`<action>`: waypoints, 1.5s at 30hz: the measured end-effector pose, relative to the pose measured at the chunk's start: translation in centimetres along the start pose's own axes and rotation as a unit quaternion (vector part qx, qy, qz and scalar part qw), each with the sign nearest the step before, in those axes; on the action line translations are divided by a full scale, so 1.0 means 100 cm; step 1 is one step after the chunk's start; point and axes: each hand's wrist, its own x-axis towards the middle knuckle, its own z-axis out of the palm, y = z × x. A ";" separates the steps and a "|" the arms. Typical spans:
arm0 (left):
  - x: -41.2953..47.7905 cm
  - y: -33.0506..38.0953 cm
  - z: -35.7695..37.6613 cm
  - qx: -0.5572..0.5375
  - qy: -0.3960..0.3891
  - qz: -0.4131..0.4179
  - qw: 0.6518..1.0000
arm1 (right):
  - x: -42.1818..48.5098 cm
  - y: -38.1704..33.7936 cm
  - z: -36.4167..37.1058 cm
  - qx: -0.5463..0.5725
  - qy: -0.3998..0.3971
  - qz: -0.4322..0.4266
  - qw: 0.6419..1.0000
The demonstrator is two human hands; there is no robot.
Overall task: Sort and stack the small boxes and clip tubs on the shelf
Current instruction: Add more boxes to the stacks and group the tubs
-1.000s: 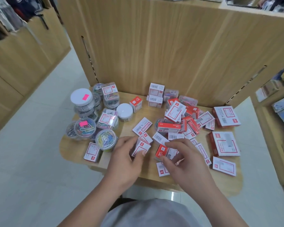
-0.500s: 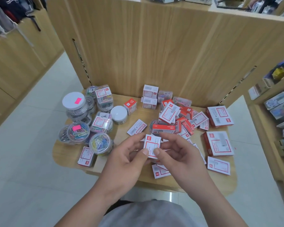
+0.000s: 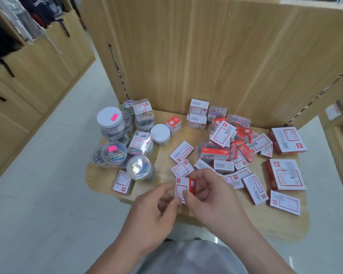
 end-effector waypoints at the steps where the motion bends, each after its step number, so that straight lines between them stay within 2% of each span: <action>1: -0.003 -0.010 -0.009 0.027 0.029 -0.007 0.999 | 0.003 0.002 0.014 0.005 -0.009 0.007 1.000; 3: -0.009 -0.027 -0.027 0.104 0.085 -0.006 0.991 | 0.008 0.006 0.042 0.006 -0.019 0.029 0.999; 5: -0.009 -0.035 -0.044 0.127 0.104 -0.007 0.986 | 0.014 0.008 0.063 -0.026 -0.003 0.043 0.999; 9: 0.004 -0.040 -0.062 0.180 0.039 0.018 0.983 | 0.018 0.008 0.082 -0.081 0.049 0.029 0.995; 13: 0.007 -0.044 -0.073 0.185 0.004 0.037 0.982 | 0.016 0.003 0.088 -0.160 0.031 0.040 0.986; 17: 0.000 -0.045 -0.078 0.212 0.013 0.080 0.974 | 0.008 -0.007 0.084 -0.215 0.031 0.051 0.975; 19: -0.005 -0.038 -0.077 0.208 0.011 0.115 0.971 | 0.006 -0.012 0.069 -0.247 0.069 0.005 0.966; 22: -0.001 -0.018 -0.077 0.208 -0.003 0.175 0.962 | 0.024 -0.012 0.041 -0.335 0.162 -0.158 0.915; 24: 0.014 -0.005 -0.079 0.234 0.008 0.204 0.951 | 0.045 -0.008 0.029 -0.419 0.167 -0.227 0.863; 27: 0.044 0.011 -0.083 0.285 0.038 0.203 0.936 | 0.065 -0.002 0.023 -0.502 0.131 -0.220 0.826; 29: 0.064 0.020 -0.081 0.335 0.024 0.210 0.918 | 0.066 -0.002 0.026 -0.532 0.122 -0.207 0.812; 33: 0.101 0.038 -0.058 0.440 -0.051 0.176 0.879 | 0.066 -0.001 0.030 -0.514 0.120 -0.196 0.827; 39: 0.148 0.043 -0.026 0.526 -0.127 0.106 0.834 | 0.043 -0.024 -0.008 -0.337 0.166 -0.212 0.902; 41: 0.154 0.044 -0.012 0.548 -0.153 0.098 0.817 | 0.034 -0.032 -0.027 -0.288 0.158 -0.189 0.925; 43: 0.158 0.043 0.002 0.554 -0.155 0.096 0.812 | 0.028 -0.033 -0.040 -0.267 0.143 -0.151 0.941; 45: 0.162 0.041 0.008 0.539 -0.148 0.085 0.825 | 0.024 -0.031 -0.046 -0.251 0.132 -0.122 0.951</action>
